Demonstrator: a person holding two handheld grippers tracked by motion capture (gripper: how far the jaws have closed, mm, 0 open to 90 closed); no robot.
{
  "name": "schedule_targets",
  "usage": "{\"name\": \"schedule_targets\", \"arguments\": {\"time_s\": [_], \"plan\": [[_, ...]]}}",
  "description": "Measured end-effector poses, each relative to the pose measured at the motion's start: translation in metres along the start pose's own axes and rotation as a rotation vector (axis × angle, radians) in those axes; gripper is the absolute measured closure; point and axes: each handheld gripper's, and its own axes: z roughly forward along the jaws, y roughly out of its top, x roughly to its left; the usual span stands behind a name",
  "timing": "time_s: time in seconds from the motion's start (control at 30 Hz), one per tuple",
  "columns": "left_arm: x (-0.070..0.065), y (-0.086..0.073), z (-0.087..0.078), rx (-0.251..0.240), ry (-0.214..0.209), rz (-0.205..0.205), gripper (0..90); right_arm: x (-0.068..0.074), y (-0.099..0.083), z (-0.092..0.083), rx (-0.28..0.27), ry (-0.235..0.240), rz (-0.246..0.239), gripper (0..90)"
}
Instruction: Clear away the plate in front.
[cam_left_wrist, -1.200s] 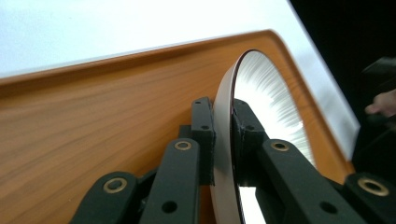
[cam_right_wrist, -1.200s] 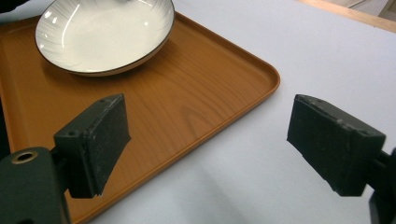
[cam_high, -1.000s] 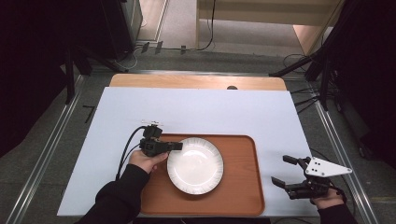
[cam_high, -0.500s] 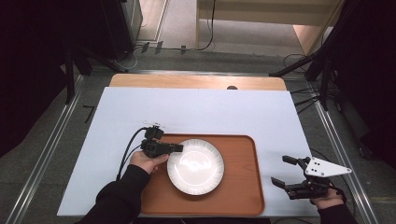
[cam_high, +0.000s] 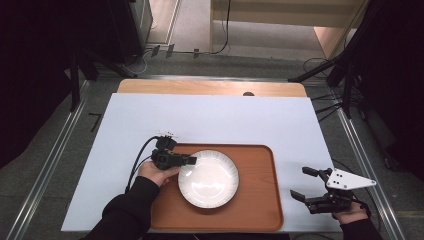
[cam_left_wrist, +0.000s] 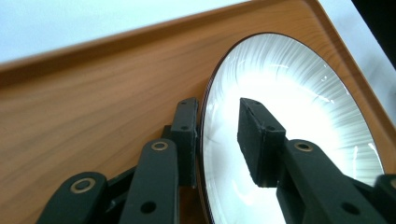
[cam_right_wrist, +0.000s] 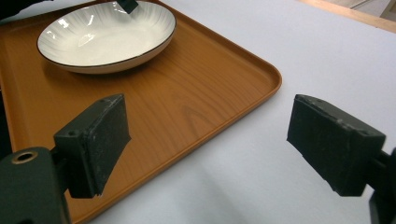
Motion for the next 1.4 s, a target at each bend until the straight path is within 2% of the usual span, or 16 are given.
{"name": "schedule_targets", "arguments": {"time_s": [0.1, 0.17, 0.3, 0.4, 0.43, 0.5, 0.63, 0.7, 0.73, 0.8, 0.83, 1.07, 1.17, 1.33, 1.4], "plan": [[-0.002, 0.002, -0.005, -0.017, 0.008, 0.017, 63.0, 0.000, 0.000, 0.000, 0.004, 0.002, 0.002, 13.6], [-0.002, 0.002, -0.007, -0.007, 0.031, 0.053, 57.3, 0.000, 0.000, 0.000, 0.004, 0.002, 0.001, 13.6], [-0.001, 0.002, -0.008, -0.008, 0.046, 0.057, 47.9, 0.000, 0.000, 0.000, 0.004, 0.002, -0.001, 13.6], [0.000, 0.002, -0.009, -0.006, 0.036, 0.054, 43.2, 0.000, 0.000, 0.000, 0.004, 0.002, -0.001, 13.7], [0.000, 0.002, -0.010, 0.003, 0.034, 0.071, 39.3, 0.000, 0.000, 0.000, 0.005, 0.004, 0.000, 13.6], [-0.001, 0.002, -0.010, 0.005, 0.036, 0.078, 38.3, 0.000, 0.000, 0.000, 0.006, 0.004, 0.000, 13.6], [-0.005, 0.001, -0.016, -0.008, 0.087, 0.139, 35.1, 0.000, 0.000, 0.000, 0.010, 0.006, -0.001, 13.6], [-0.005, 0.001, -0.019, -0.007, 0.086, 0.161, 34.0, 0.001, 0.000, 0.000, 0.010, 0.006, 0.001, 13.6], [-0.005, 0.000, -0.020, -0.010, 0.088, 0.159, 32.9, 0.001, 0.000, 0.001, 0.012, 0.007, 0.005, 13.6], [-0.006, -0.001, -0.022, -0.012, 0.110, 0.174, 32.0, 0.001, 0.000, 0.001, 0.013, 0.008, 0.004, 13.6], [-0.006, -0.002, -0.026, -0.014, 0.112, 0.196, 31.0, 0.001, 0.000, 0.001, 0.015, 0.009, 0.002, 13.6], [-0.005, -0.007, -0.036, -0.043, 0.114, 0.211, 26.1, 0.001, 0.000, 0.000, 0.017, 0.009, 0.003, 13.6], [-0.005, -0.010, -0.038, -0.057, 0.161, 0.226, 26.9, 0.001, 0.000, 0.001, 0.015, 0.009, 0.005, 13.6], [-0.004, -0.012, -0.043, -0.060, 0.168, 0.253, 24.6, 0.001, 0.000, 0.001, 0.013, 0.009, 0.003, 13.6], [-0.003, -0.014, -0.045, -0.062, 0.145, 0.269, 22.8, 0.001, 0.000, 0.001, 0.013, 0.009, 0.002, 13.7]]}}
